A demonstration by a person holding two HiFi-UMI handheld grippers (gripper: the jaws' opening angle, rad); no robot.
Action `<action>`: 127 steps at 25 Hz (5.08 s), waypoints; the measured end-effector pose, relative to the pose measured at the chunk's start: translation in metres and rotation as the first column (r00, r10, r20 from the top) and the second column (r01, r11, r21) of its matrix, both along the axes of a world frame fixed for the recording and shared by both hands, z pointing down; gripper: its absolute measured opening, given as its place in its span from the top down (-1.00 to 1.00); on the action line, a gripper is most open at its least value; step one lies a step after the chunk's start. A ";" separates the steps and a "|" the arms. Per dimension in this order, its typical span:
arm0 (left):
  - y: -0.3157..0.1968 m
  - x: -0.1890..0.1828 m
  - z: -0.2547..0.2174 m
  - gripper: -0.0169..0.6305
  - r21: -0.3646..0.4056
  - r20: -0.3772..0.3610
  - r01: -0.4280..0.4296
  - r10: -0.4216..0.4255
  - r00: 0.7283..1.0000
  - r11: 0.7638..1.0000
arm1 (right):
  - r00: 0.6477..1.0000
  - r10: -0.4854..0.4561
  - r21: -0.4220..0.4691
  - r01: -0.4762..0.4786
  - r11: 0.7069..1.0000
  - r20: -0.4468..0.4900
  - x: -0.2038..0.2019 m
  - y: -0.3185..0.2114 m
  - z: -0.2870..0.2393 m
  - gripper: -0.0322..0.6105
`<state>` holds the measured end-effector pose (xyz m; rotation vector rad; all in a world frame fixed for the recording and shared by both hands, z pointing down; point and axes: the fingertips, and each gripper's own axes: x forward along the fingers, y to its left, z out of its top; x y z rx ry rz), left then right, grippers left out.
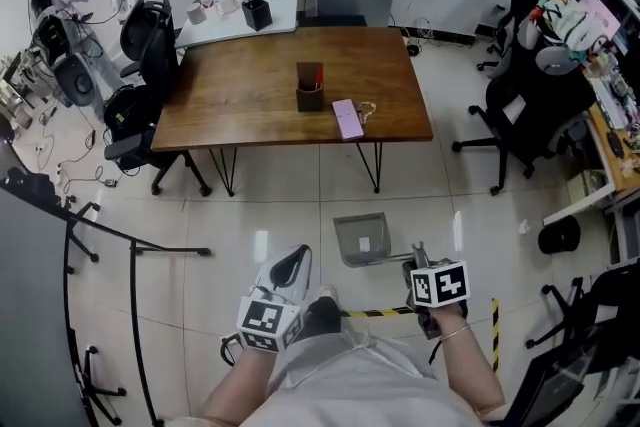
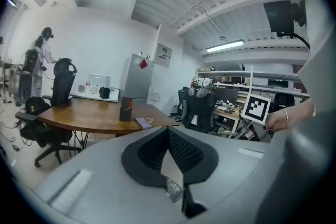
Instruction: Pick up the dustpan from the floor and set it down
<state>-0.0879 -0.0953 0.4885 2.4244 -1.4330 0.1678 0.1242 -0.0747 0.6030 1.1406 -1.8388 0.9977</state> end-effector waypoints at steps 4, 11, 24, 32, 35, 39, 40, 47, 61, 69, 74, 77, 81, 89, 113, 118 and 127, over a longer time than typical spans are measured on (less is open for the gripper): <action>0.057 0.008 -0.004 0.90 0.031 0.010 0.063 -0.064 0.998 0.998 | 0.998 -0.034 0.031 0.032 0.999 0.047 -0.001 0.040 -0.013 0.90; 0.135 0.042 -0.017 0.90 0.056 0.043 0.055 -0.057 0.997 0.997 | 0.993 -0.096 0.045 0.093 0.995 0.068 0.010 0.105 -0.030 0.90; 0.168 0.046 -0.031 0.90 0.077 0.037 0.050 -0.053 0.998 0.996 | 0.986 -0.164 0.001 0.164 0.987 0.019 0.021 0.159 -0.021 0.90; 0.168 0.045 -0.042 0.90 0.132 0.032 0.046 -0.051 0.998 0.990 | 0.989 -0.140 -0.004 0.140 0.990 0.044 0.021 0.164 -0.019 0.90; 0.166 0.040 -0.039 0.90 0.135 0.040 0.055 -0.061 0.997 0.989 | 0.988 -0.141 0.002 0.142 0.990 0.064 0.017 0.161 -0.021 0.90; 0.162 0.032 -0.036 0.90 0.128 0.021 0.078 -0.081 0.996 0.989 | 0.986 -0.150 0.012 0.150 0.989 0.068 0.009 0.153 -0.019 0.90; 0.160 0.030 -0.034 0.90 0.126 0.017 0.084 -0.087 0.996 0.988 | 0.986 -0.152 0.011 0.151 0.988 0.067 0.007 0.150 -0.018 0.90; 0.124 0.000 -0.010 0.90 0.096 0.028 0.100 -0.103 0.994 0.990 | 0.991 -0.123 -0.005 0.123 0.992 0.054 -0.015 0.107 -0.007 0.90; -0.044 -0.056 0.028 0.90 -0.042 0.005 0.033 -0.033 0.999 0.999 | 1.000 0.026 -0.052 -0.026 0.998 -0.002 -0.061 -0.046 0.055 0.90; -0.091 -0.055 0.070 0.90 -0.116 0.011 0.086 -0.085 0.996 0.990 | 0.999 0.049 -0.052 -0.049 0.997 -0.001 -0.056 -0.124 0.126 0.89; -0.117 -0.043 0.094 0.90 -0.095 0.030 0.070 -0.067 0.997 0.993 | 0.998 0.058 -0.052 -0.059 0.997 -0.024 -0.047 -0.177 0.187 0.89; -0.121 -0.040 0.116 0.90 -0.102 0.048 0.043 -0.039 0.998 0.994 | 0.996 0.069 -0.069 -0.073 0.995 -0.051 -0.041 -0.197 0.216 0.89; -0.117 -0.049 0.142 0.90 -0.130 0.054 0.068 -0.062 0.997 0.989 | 0.995 0.078 -0.067 -0.082 0.994 -0.055 -0.039 -0.203 0.232 0.89; -0.116 -0.039 0.136 0.90 -0.146 0.018 0.072 -0.071 0.997 0.987 | 0.953 -0.057 -0.005 0.058 0.998 -0.297 -0.020 -0.197 0.246 -0.30; -0.065 -0.011 -0.009 0.90 0.001 -0.053 -0.084 0.084 0.995 0.996 | 0.986 0.156 0.498 -0.103 0.861 -0.066 -0.055 -0.103 -0.065 0.89; -0.028 0.001 -0.045 0.90 0.086 -0.029 -0.030 0.033 0.999 0.996 | 0.998 0.053 0.692 -0.020 0.722 -0.026 -0.073 -0.055 -0.135 0.89; 0.066 0.048 -0.095 0.90 0.220 -0.038 0.044 -0.036 0.999 0.975 | 0.993 -0.111 0.816 0.029 0.578 0.043 -0.051 0.035 -0.204 0.89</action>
